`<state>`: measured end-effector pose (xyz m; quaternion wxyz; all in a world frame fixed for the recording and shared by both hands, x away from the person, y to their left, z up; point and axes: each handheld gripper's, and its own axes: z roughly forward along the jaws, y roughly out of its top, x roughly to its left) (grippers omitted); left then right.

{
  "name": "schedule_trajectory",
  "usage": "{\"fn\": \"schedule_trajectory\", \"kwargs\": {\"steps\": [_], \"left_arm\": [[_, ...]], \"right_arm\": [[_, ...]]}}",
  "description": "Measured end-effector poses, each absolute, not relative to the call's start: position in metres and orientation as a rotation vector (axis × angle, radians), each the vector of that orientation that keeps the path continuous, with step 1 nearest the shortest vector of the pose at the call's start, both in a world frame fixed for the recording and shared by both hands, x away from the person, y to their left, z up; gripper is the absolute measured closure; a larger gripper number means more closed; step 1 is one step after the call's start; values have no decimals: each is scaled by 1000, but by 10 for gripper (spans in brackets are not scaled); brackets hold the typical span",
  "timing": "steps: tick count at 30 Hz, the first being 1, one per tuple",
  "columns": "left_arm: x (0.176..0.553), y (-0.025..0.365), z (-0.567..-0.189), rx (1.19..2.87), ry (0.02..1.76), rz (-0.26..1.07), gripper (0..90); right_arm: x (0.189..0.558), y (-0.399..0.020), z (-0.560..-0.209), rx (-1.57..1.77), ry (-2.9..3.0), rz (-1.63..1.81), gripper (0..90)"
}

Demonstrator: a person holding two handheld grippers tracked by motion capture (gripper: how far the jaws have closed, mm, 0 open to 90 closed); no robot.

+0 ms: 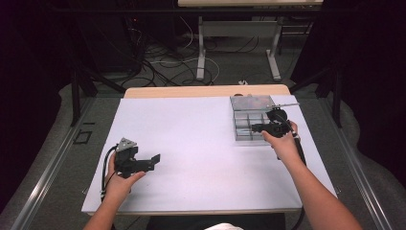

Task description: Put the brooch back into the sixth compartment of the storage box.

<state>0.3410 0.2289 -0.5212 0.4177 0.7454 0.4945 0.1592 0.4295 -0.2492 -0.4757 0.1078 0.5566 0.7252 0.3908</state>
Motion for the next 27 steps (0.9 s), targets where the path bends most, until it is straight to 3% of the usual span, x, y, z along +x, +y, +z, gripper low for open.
{"fn": "schedule_trajectory", "kwargs": {"steps": [27], "left_arm": [[341, 229, -522, 1864, 1244, 402, 13]], "right_arm": [[443, -273, -482, 1723, 2023, 1105, 790]]}}
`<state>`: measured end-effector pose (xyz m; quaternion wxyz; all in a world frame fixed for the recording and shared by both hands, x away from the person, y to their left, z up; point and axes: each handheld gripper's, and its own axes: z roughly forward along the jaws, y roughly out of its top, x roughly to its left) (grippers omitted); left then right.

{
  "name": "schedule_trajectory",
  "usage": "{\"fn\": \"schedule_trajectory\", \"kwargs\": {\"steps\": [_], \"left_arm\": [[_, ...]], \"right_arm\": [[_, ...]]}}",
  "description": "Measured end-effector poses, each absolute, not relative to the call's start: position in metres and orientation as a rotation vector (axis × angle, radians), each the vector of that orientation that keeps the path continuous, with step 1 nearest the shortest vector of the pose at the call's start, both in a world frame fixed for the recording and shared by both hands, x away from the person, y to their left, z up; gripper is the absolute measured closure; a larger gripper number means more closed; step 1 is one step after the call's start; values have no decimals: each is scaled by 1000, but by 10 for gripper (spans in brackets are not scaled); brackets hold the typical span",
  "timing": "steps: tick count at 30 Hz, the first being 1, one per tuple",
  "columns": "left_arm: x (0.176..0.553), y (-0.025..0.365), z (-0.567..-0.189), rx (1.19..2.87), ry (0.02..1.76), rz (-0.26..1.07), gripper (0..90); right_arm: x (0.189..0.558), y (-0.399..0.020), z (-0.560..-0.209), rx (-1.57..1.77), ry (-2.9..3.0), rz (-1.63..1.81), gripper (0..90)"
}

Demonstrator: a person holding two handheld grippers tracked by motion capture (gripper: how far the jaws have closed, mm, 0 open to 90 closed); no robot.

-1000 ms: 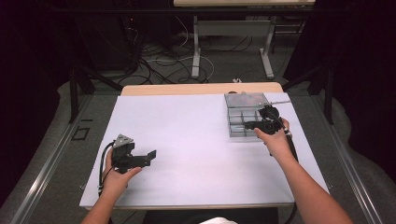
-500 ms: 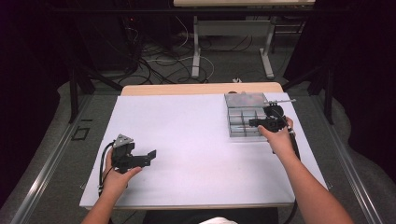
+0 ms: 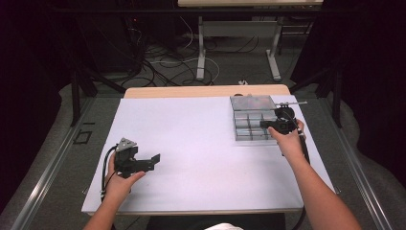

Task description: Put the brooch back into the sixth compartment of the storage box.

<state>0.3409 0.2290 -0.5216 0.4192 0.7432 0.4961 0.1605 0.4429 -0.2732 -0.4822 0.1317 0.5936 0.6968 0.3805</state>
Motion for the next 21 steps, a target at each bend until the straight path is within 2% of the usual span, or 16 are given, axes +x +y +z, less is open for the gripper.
{"fn": "schedule_trajectory", "kwargs": {"steps": [21], "left_arm": [[341, 229, -522, 1870, 1244, 397, 13]], "right_arm": [[453, -291, -489, 1768, 1941, 1058, 790]]}}
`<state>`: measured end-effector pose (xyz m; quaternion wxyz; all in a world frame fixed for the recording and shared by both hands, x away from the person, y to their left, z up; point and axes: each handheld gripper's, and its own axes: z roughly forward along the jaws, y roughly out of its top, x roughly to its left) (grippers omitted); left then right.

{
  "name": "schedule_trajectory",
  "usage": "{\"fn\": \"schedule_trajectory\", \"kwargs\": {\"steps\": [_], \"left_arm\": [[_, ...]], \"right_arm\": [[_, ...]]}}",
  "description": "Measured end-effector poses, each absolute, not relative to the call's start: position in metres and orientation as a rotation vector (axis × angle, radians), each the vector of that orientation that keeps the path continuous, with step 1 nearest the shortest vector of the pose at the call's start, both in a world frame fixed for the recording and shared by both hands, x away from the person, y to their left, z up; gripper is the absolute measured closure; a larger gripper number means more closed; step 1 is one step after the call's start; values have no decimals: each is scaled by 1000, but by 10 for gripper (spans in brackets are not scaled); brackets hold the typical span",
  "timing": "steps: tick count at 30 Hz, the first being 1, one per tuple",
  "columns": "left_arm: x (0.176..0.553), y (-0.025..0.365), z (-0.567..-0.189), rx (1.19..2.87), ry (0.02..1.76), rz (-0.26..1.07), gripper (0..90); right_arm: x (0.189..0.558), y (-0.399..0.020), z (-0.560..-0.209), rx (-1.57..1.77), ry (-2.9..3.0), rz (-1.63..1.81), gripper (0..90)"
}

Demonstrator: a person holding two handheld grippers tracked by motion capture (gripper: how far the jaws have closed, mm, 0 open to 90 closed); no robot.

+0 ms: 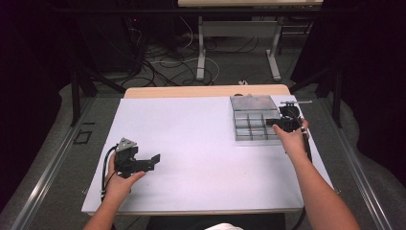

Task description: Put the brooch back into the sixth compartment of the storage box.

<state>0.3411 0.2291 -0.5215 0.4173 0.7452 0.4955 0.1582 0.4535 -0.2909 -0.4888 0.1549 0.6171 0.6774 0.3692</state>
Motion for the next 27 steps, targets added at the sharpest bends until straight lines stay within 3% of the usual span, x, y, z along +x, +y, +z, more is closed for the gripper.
{"fn": "schedule_trajectory", "kwargs": {"steps": [27], "left_arm": [[341, 229, -522, 1874, 1240, 394, 13]], "right_arm": [[464, -299, -499, 1826, 1912, 972, 789]]}}
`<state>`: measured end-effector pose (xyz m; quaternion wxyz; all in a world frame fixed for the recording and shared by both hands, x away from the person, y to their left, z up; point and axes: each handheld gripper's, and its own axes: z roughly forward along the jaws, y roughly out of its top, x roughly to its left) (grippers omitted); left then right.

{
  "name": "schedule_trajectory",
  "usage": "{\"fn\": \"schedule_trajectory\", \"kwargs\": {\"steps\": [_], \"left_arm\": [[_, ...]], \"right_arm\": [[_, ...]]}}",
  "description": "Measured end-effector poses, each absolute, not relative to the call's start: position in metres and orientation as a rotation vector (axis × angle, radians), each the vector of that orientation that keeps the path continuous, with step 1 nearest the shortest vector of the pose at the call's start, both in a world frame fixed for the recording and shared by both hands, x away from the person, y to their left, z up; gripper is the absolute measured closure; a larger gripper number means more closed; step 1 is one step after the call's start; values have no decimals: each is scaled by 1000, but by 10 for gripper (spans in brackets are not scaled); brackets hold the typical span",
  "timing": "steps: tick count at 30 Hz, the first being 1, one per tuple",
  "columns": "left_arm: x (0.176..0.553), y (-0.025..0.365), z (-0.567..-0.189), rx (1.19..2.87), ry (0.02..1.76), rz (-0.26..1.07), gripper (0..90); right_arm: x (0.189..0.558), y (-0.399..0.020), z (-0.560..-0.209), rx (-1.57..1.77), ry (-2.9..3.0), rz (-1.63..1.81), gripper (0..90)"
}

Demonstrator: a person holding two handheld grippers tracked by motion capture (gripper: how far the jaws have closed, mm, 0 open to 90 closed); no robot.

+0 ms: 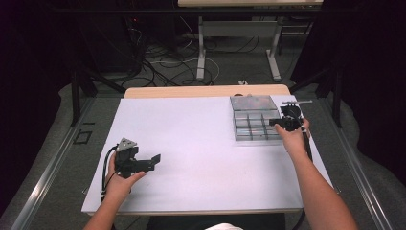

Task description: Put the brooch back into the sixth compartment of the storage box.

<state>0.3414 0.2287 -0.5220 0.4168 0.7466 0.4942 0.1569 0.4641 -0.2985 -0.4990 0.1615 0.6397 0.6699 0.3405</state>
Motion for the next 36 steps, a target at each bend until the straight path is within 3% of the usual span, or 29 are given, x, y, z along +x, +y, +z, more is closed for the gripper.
{"fn": "schedule_trajectory", "kwargs": {"steps": [36], "left_arm": [[341, 227, -524, 1854, 1252, 404, 13]], "right_arm": [[472, -306, -520, 1860, 1972, 774, 787]]}}
